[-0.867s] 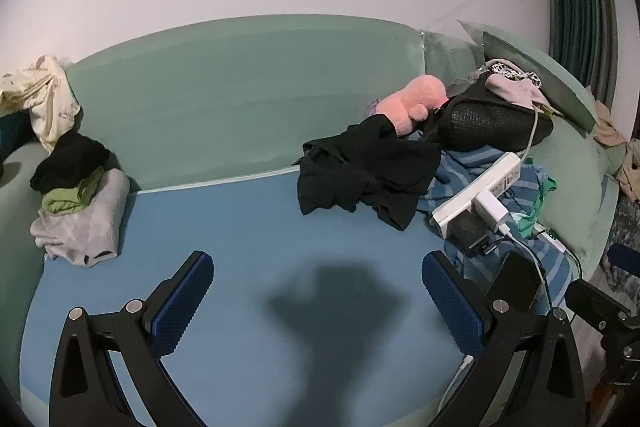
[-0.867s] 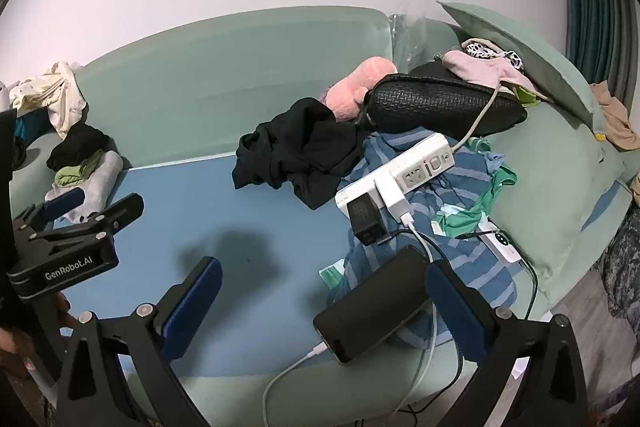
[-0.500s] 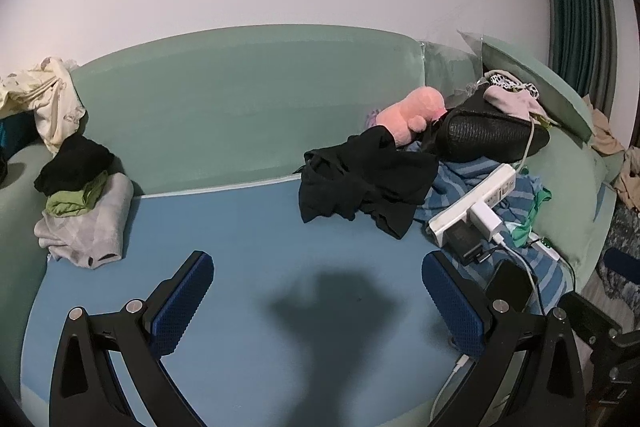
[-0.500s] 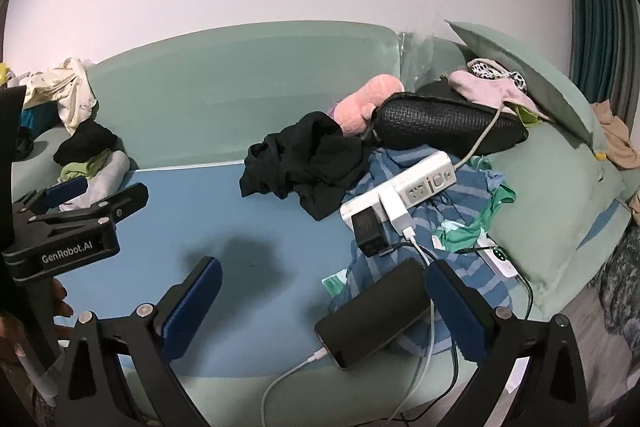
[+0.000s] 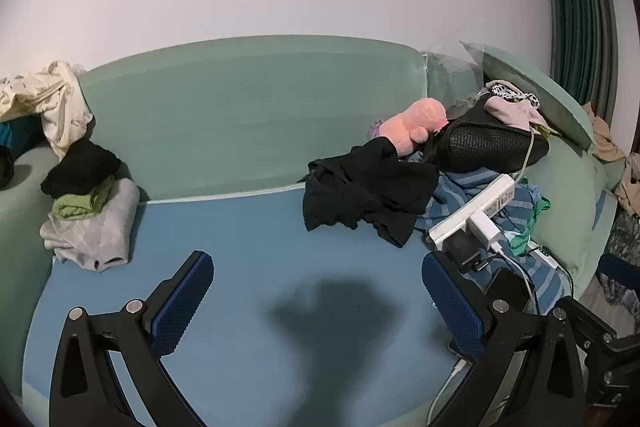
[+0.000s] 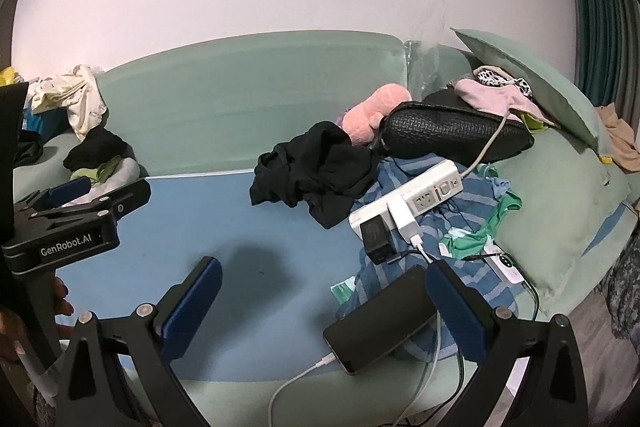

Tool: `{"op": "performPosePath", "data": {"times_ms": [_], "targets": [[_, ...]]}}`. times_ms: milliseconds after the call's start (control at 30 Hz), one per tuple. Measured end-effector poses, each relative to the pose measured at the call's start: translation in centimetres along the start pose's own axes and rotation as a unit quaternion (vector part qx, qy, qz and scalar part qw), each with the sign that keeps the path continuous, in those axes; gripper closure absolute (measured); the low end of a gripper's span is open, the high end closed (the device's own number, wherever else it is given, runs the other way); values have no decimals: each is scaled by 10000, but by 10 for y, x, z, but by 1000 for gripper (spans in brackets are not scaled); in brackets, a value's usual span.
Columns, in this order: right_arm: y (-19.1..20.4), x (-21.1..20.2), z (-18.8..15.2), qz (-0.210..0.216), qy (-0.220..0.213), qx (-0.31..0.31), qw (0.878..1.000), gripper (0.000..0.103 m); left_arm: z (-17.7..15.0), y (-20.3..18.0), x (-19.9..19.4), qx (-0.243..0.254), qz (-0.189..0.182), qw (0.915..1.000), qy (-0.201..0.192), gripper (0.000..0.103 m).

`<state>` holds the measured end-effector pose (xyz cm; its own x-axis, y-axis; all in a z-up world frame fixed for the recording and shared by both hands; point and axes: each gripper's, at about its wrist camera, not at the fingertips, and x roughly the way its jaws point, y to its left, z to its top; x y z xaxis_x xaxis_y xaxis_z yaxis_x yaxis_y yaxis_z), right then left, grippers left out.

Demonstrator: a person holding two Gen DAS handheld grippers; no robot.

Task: Fold clothes
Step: 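Move both grippers toward the crumpled black T-shirt on the bed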

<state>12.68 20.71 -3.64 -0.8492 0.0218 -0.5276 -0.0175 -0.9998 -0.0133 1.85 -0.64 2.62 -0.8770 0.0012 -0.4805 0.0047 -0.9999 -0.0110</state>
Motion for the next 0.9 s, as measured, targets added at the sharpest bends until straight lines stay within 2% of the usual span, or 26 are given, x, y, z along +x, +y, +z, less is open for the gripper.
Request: {"op": "performPosePath", "data": {"times_ms": [133, 533, 900], "targets": [[-3, 2, -2, -61, 83, 2, 9999, 0, 0, -1, -5, 38, 10, 10000, -10, 0], [-8, -12, -2, -114, -16, 46, 9999, 0, 1, -5, -18, 66, 31, 9999, -70, 0], [-13, -12, -1, -359, -56, 132, 9993, 0, -2, -11, -11, 147, 38, 9999, 6, 0]]}}
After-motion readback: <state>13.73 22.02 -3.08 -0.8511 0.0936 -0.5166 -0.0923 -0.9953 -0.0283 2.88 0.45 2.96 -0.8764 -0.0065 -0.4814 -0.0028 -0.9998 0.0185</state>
